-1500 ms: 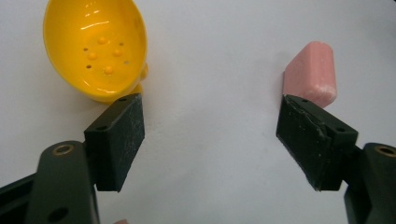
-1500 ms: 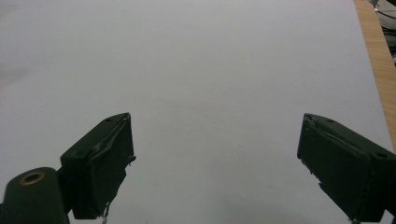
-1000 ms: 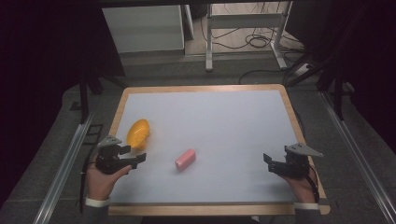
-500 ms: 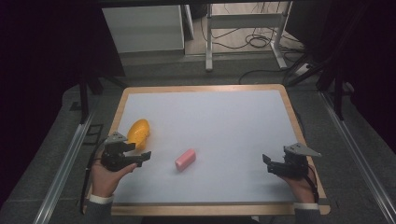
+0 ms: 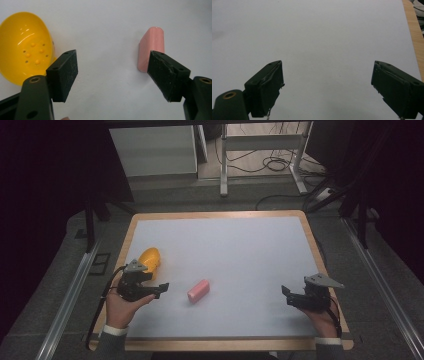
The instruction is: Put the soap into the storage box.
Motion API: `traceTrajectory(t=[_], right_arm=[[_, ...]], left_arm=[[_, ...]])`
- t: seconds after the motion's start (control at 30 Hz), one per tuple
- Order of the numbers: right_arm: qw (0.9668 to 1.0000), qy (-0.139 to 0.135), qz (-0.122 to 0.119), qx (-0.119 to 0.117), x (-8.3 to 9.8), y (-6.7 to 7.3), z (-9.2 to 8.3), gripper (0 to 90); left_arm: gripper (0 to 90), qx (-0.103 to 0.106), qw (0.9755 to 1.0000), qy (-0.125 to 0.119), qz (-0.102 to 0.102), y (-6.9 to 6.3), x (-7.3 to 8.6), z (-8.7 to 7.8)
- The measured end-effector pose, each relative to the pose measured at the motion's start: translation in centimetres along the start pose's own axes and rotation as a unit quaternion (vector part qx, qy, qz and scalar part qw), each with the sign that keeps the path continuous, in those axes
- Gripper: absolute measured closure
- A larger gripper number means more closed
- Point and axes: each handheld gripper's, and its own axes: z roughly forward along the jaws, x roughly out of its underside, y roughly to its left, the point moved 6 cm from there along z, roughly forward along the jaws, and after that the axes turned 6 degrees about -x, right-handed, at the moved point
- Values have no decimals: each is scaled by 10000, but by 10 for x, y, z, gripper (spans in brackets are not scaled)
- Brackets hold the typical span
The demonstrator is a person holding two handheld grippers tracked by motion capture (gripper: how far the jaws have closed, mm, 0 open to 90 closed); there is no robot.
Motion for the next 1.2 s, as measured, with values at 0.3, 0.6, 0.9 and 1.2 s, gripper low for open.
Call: traceTrajectory(t=[0.3, 0.6, 0.9, 1.2], right_arm=[[10000, 8, -16, 3, 0, 0, 0, 105], [10000, 39, -48, 7, 1, 0, 0, 105], [10000, 43, -59, 35, 1, 0, 1, 105], [9999, 51, -61, 78, 2, -2, 1, 105]], left_arm=[[249, 25, 9999, 35, 133, -9, -7, 5], [252, 13, 9997, -12, 256, -18, -13, 6], [249, 40, 9992, 64, 390, -29, -18, 13], [250, 140, 9989, 77, 449, -42, -24, 18]])
